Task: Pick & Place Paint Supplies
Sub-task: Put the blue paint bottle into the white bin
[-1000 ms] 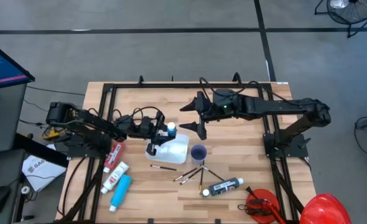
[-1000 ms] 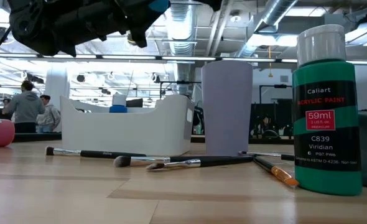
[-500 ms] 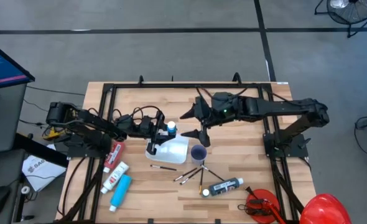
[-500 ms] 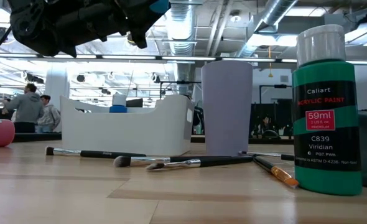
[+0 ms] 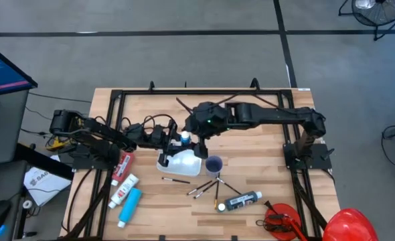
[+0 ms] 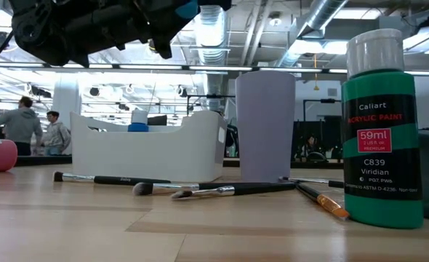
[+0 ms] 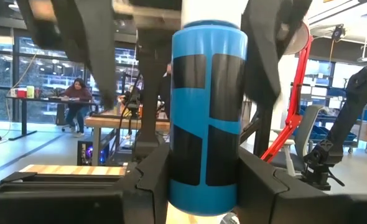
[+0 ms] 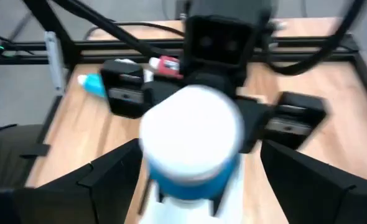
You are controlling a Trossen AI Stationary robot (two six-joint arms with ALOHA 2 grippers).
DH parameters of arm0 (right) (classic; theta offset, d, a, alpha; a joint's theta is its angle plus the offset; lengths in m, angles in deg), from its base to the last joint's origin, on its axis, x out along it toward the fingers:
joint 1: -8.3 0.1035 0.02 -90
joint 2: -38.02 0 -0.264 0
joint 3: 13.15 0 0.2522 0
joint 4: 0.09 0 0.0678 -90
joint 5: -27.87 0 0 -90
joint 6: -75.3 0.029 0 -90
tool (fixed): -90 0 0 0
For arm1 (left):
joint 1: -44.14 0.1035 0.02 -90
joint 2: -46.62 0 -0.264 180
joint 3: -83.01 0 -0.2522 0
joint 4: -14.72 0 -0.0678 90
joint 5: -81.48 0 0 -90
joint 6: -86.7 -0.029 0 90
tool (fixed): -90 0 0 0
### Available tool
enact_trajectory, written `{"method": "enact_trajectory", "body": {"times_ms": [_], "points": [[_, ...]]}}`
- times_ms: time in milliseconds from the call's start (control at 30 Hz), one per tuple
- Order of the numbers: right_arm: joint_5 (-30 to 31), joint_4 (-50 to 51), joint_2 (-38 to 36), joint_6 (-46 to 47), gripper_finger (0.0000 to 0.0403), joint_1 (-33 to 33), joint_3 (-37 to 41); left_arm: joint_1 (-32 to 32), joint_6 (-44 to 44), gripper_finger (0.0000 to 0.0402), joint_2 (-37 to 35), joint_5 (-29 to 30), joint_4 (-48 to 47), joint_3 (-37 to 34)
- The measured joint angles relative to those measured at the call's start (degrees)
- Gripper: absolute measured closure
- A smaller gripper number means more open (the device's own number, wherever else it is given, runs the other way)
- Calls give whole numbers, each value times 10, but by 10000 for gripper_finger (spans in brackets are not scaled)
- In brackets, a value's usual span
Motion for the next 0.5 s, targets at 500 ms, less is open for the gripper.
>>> {"method": "enact_trajectory", "body": {"times_ms": [500], "points": [[8, 25, 6, 11, 145, 0, -19, 0, 0, 279, 0, 0, 7, -9]]}}
